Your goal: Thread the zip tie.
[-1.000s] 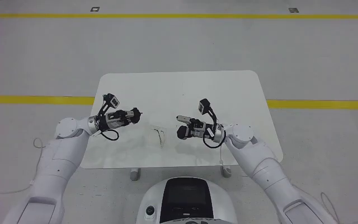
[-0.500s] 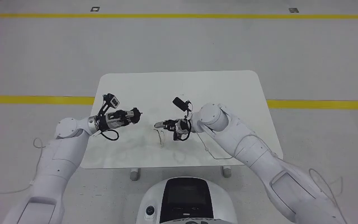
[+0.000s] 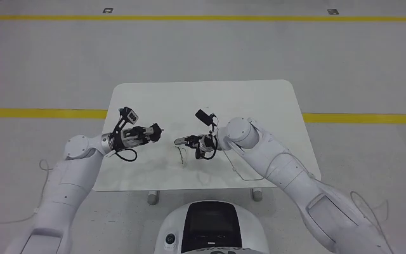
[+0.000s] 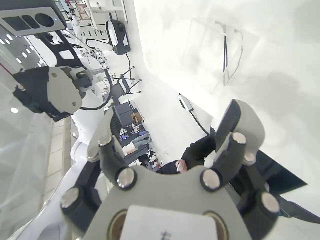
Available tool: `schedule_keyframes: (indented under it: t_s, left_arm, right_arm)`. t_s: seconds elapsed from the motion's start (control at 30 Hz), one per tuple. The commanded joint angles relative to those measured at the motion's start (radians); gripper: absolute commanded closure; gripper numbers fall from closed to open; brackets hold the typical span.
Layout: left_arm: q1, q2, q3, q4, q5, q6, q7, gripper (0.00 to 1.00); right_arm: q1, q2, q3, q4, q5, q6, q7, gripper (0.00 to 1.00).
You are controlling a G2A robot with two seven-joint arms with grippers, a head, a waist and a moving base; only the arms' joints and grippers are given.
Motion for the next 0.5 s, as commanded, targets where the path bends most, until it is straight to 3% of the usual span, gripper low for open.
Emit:
schedule_keyframes:
  t_s: [0.0,0.07,0.47]
  left_arm:
    - [0.012,0.01,-0.002,-0.015,-0.013,0.003,0.0,1.0]
    - [0.017,0.018,0.001,-0.029,-0.018,0.001,0.0,1.0]
    - [0.017,0.018,0.001,-0.029,-0.018,0.001,0.0,1.0]
  right_arm:
    - [0.0,0.0,0.0,0.0,0.0,0.0,0.0,0.0]
    - [0.0,0.0,0.0,0.0,0.0,0.0,0.0,0.0]
    - [0.0,0.0,0.0,0.0,0.0,0.0,0.0,0.0]
